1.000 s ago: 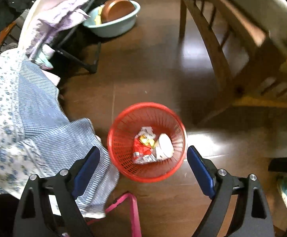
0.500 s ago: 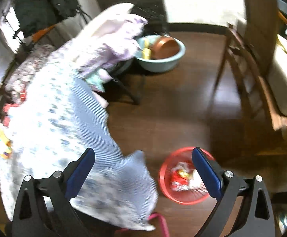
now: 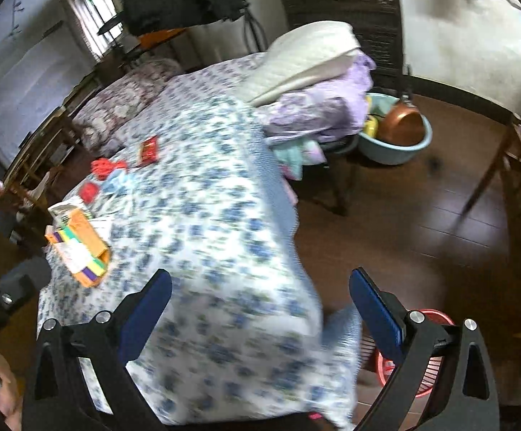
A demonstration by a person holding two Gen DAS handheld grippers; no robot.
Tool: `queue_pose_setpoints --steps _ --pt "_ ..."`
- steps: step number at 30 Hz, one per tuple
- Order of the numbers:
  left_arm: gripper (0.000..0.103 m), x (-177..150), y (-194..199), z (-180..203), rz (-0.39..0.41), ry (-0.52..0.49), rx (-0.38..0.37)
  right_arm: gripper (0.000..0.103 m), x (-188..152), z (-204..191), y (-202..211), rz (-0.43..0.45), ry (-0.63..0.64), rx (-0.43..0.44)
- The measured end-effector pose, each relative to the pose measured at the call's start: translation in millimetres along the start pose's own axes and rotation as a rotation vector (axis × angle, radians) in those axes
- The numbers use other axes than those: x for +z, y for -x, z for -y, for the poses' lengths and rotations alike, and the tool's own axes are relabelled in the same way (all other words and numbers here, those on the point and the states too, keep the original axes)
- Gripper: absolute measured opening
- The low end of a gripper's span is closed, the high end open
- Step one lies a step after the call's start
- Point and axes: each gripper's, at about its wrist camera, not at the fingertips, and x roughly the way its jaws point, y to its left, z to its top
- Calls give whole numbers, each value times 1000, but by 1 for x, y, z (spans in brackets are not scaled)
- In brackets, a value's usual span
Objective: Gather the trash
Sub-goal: 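Move both open tools back up to the bed, then grasp the orange box with the left tool and lift it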
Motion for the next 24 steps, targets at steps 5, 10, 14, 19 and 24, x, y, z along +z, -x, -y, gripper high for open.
queue_pose_setpoints --steps 5,10,14,19,24 --pt "93 -3 -6 -45 -1 54 52 97 3 -47 -20 -20 43 44" --pt "95 -7 -18 -85 17 126 93 97 -7 -83 -57 -96 110 80" --pt "95 -9 -39 -109 -49 201 84 97 -13 -89 -64 -122 139 75" --pt "95 -11 -50 -122 -84 266 78 97 -15 -87 -65 -117 141 83" --pt "95 -15 -47 -125 -52 317 11 97 -17 -93 -67 -128 183 87"
